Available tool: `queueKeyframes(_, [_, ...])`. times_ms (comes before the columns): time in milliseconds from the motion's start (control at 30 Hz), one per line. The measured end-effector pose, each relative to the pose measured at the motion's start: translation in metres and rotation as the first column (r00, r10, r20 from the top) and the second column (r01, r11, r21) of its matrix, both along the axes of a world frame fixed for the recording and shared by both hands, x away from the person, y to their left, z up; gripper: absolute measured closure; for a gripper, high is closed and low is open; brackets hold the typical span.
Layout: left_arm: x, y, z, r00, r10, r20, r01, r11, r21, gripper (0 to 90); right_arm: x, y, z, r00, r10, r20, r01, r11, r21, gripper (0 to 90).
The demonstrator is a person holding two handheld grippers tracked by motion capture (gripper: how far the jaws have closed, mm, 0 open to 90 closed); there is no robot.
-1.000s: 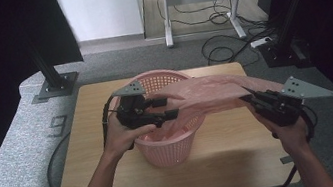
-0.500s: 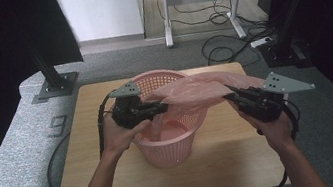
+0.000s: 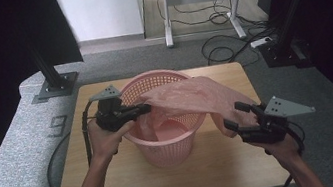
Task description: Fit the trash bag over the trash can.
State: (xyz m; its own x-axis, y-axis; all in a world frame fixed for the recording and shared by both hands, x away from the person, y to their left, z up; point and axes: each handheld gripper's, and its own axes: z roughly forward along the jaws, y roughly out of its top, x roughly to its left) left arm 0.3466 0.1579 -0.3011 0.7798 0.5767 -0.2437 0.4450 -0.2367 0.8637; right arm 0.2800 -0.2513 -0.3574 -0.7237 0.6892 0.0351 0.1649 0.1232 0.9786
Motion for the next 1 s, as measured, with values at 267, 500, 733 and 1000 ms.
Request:
queueKeyframes(267, [0.003,0.010,-0.008,0.9995,0.010,-0.031,-0.010,0.9999,-0.011,89.7,-0.001,-0.018,-0.034,0.9882,-0.153,-0.006,0.152,0.986,-0.065,28.9])
queueKeyframes(500, [0.005,0.009,-0.008,0.9995,-0.003,-0.032,0.003,1.0000,-0.005,89.7,0.007,-0.022,-0.035,0.9794,-0.195,0.051,0.199,0.977,-0.075,81.6])
queueKeyframes(733, [0.005,0.005,-0.007,0.9985,-0.047,-0.029,0.046,0.9986,-0.026,89.0,0.003,-0.028,0.003,0.9748,-0.174,0.139,0.177,0.984,-0.007,89.3])
queueKeyframes(1000, [-0.003,0.001,0.003,0.9953,-0.070,0.066,0.075,0.9946,-0.071,53.6,-0.010,-0.031,0.060,0.9532,-0.157,0.258,0.152,0.988,0.039,89.2])
